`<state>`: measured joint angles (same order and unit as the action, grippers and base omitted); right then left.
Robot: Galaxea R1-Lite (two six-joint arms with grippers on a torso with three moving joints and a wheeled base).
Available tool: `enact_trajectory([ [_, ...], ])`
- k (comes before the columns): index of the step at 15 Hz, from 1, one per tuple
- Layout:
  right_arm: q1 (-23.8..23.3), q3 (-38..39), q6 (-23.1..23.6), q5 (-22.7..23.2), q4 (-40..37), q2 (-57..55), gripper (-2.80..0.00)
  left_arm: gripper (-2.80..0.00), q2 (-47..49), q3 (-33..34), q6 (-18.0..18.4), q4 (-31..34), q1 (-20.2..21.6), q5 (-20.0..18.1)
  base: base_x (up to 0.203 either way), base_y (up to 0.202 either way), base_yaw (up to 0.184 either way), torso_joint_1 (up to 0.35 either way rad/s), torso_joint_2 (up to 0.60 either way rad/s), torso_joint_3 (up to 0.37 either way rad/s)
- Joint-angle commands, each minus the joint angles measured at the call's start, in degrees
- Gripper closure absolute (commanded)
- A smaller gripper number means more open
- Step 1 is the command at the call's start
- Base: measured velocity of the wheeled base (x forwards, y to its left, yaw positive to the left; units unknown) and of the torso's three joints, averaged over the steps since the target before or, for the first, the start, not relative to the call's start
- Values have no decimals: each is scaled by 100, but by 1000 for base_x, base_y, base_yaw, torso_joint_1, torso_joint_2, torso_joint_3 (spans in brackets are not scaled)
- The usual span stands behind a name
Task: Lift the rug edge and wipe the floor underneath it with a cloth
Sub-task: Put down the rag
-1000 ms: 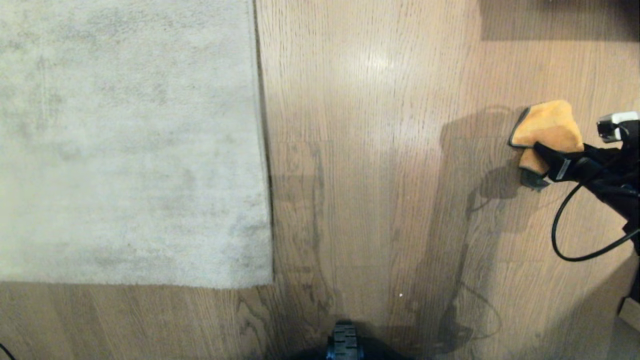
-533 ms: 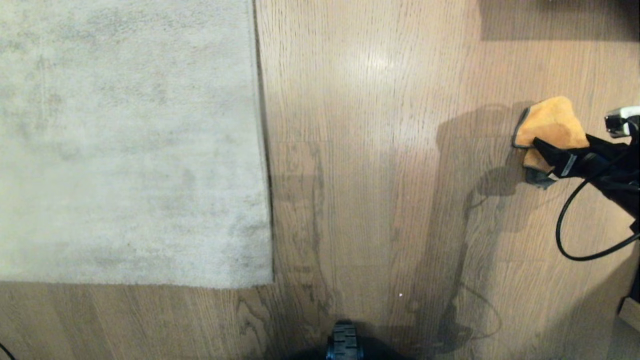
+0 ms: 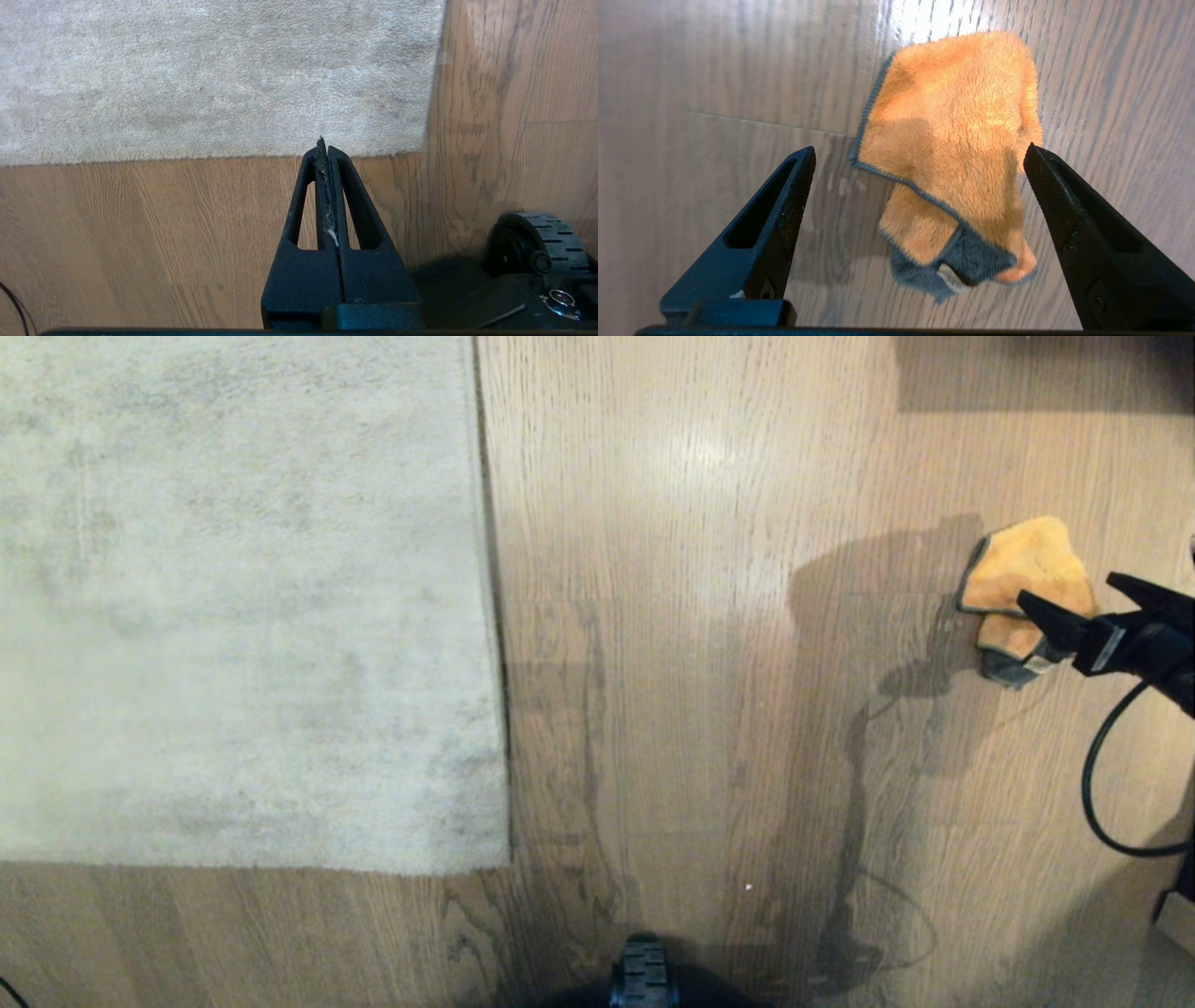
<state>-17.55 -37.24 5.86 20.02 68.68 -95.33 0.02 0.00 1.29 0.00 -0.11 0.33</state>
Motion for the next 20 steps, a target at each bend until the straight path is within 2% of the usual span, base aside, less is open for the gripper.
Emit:
enact_trajectory([
  [1,-5,407,40,209,24,650,-280,0,-2,0,3,0,2,2,0,0,0,0,0,0],
  [4,-3,1125,40,429,39,1253,-280,0,-2,0,3,0,-1,2,0,0,0,0,0,0],
  [13,-11,2451,-129,441,14,2408,-280,0,-2,0,3,0,2,2,0,0,0,0,0,0],
  [14,-11,2516,-129,441,14,2446,-38,0,-2,0,3,0,-3,2,0,0,0,0,0,0],
  [15,-11,2573,-130,441,14,2476,0,0,-2,0,3,0,-7,2,0,0,0,0,0,0],
  [20,-11,2643,-288,397,22,2526,0,0,-2,0,3,0,-6,2,0,0,0,0,0,0],
])
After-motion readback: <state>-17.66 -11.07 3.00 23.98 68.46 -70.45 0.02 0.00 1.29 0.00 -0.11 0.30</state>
